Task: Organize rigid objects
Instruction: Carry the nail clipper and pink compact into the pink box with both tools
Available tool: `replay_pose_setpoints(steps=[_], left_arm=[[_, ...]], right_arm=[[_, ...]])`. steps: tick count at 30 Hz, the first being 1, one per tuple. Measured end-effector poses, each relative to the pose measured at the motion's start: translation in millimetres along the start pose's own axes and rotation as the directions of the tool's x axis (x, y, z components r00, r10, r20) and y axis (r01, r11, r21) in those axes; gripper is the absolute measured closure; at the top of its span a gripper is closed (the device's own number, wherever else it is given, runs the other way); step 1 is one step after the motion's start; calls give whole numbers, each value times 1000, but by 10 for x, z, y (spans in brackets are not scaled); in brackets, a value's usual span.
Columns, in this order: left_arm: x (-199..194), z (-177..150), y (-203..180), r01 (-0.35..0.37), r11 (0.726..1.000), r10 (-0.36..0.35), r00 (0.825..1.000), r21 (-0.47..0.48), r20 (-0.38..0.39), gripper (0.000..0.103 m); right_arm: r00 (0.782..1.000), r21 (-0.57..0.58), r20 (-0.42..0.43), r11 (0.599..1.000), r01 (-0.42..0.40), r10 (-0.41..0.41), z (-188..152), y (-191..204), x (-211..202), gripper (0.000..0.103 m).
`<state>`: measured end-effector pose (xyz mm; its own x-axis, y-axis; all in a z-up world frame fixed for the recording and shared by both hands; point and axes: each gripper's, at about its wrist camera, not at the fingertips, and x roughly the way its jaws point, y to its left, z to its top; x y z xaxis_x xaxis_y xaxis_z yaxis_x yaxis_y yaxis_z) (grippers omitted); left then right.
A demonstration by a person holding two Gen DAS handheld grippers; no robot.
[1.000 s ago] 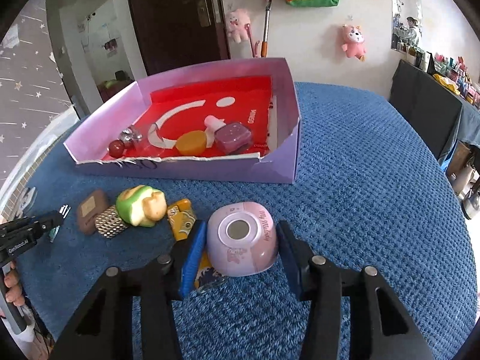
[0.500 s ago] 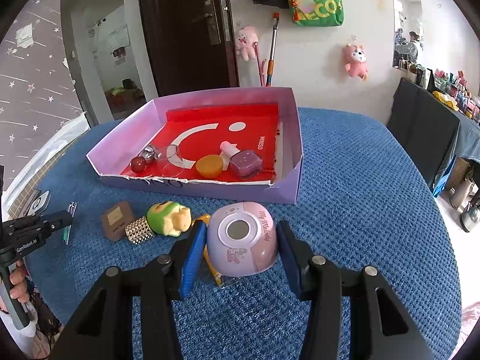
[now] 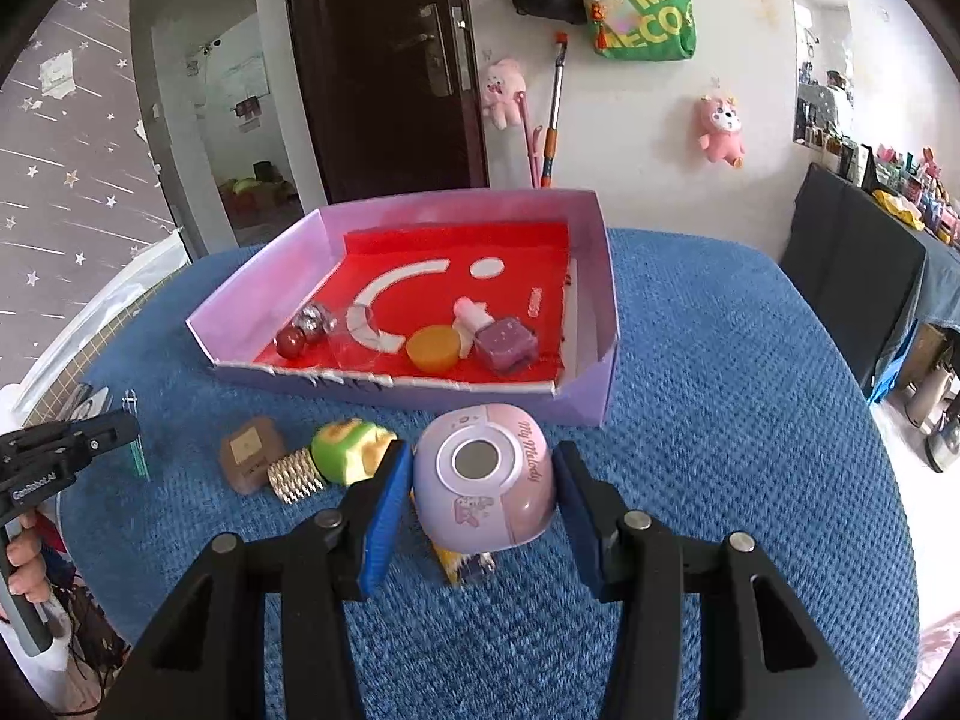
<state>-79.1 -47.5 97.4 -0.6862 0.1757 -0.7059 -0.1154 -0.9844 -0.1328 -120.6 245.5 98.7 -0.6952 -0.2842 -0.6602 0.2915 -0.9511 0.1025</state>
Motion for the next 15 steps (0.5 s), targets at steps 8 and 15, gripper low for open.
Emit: replay_pose_setpoints(steps=[8,15], left_arm=[[127,580,-356,124,990,-124,992,64,3,90],[704,1148,-570,168,982,-161,983,82,-85,90]], right_arm=[[998,-10,-4,998,-59,59,522,-32,211,52],[997,-43,-66,998,-36,33,943,-71,771,52]])
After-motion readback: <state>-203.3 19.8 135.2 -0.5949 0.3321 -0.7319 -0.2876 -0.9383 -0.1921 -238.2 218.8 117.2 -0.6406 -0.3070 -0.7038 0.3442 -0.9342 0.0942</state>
